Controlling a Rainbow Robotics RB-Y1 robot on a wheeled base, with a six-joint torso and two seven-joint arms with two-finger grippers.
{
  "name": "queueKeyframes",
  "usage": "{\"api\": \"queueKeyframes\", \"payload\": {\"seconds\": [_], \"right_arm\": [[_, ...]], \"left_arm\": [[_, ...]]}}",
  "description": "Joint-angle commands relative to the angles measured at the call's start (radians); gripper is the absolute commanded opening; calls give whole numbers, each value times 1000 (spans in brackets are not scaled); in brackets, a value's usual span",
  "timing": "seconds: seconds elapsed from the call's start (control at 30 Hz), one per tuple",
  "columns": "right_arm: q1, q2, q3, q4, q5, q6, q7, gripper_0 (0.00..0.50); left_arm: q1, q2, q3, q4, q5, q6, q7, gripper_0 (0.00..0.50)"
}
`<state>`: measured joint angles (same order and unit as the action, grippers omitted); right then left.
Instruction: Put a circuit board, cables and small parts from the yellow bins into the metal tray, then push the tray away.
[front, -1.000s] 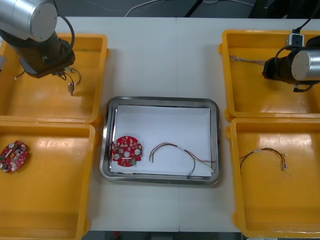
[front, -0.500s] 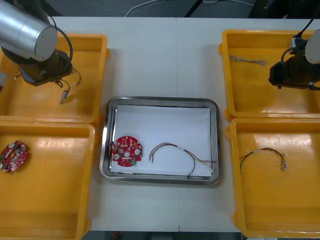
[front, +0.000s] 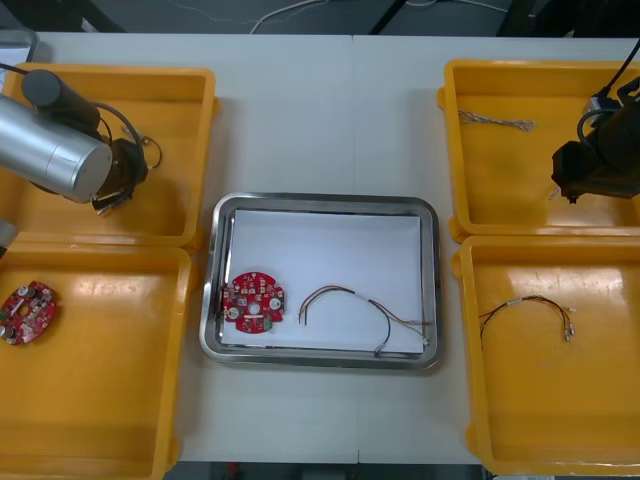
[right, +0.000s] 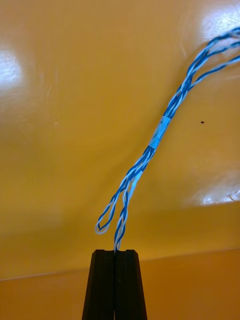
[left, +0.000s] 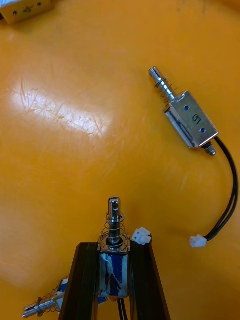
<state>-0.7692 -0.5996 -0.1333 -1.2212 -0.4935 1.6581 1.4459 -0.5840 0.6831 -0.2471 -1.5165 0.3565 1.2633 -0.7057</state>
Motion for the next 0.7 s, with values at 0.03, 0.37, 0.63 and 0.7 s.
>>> {"api": "queueKeyframes", "payload": {"seconds": [0.03,0.37,0.63,0.7], "right_arm": [[-33,1,-32,-63,-17,35,25,0],[-25,7,-32,-67,-45,42,30,169],[-27,7,-65,-67,-54,35,14,500],[-27,7,-74,-66,-51,32,5,500]], "left_arm": [[-4,21,25,-31,-8,18,-90,0],[-79,26,42,-42,50,173,-110,0],[-140,39,61,-88,114,315,-112,0],[-165,49,65,-90,131,354,-113,0]]}}
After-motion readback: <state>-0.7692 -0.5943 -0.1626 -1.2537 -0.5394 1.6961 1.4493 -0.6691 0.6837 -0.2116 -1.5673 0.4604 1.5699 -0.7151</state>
